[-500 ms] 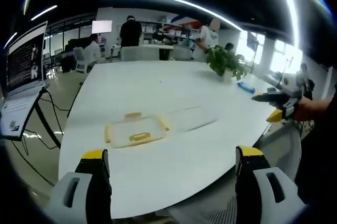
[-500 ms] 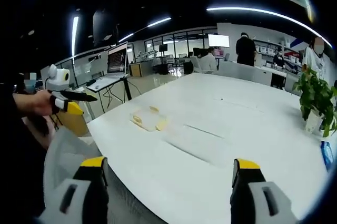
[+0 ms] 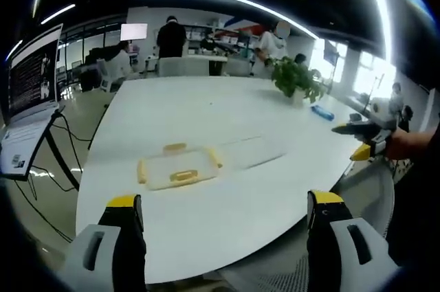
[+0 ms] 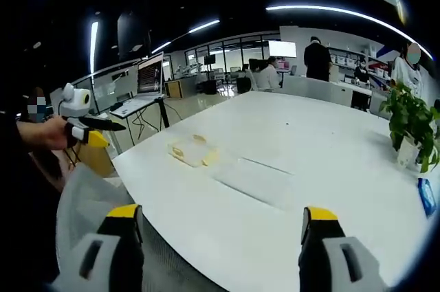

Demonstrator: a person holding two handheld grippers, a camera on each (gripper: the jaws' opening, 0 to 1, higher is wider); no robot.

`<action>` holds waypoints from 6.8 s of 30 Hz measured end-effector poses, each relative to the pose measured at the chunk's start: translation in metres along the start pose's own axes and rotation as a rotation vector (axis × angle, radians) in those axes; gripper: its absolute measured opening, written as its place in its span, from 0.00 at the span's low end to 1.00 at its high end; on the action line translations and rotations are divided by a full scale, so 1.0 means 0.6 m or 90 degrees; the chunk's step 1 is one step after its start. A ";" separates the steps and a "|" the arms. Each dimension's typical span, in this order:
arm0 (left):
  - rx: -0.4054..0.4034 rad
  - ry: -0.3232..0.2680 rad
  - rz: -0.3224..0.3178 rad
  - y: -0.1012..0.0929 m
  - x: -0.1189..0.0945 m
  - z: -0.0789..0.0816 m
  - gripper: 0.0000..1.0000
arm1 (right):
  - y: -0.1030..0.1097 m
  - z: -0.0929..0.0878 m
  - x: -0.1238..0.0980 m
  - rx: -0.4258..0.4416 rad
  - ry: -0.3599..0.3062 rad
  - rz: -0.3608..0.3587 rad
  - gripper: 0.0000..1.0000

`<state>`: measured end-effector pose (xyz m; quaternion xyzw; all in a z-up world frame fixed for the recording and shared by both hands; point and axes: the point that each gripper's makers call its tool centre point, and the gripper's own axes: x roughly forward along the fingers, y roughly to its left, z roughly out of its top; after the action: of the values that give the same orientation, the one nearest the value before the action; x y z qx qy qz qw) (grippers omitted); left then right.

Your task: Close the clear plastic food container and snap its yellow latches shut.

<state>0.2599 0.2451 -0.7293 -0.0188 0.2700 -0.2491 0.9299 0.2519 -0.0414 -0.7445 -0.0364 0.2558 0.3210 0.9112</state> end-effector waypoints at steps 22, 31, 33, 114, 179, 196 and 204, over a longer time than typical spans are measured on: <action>-0.015 0.022 -0.002 0.012 0.013 -0.035 0.99 | 0.016 0.006 0.000 -0.006 0.019 -0.002 0.94; -0.021 0.013 0.002 0.025 0.013 -0.046 0.99 | 0.021 0.003 0.010 -0.003 0.038 -0.001 0.96; -0.020 0.016 -0.002 0.025 0.012 -0.048 0.99 | 0.022 0.000 0.012 -0.005 0.042 0.002 0.96; 0.034 0.033 -0.065 0.158 0.015 -0.064 0.92 | 0.138 -0.008 0.147 0.057 0.066 -0.008 1.00; 0.066 0.112 -0.055 0.246 0.099 -0.062 0.94 | 0.099 0.051 0.302 -0.040 0.104 0.066 1.00; 0.091 0.135 -0.052 0.248 0.115 -0.060 0.94 | 0.090 0.066 0.320 -0.083 0.103 0.081 1.00; 0.140 0.149 -0.072 0.239 0.124 -0.055 0.96 | 0.110 0.064 0.337 -0.133 0.111 0.134 1.00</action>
<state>0.3621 0.3389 -0.8185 0.0968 0.3459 -0.3297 0.8731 0.3633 0.1342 -0.8035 -0.1320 0.3013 0.4350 0.8382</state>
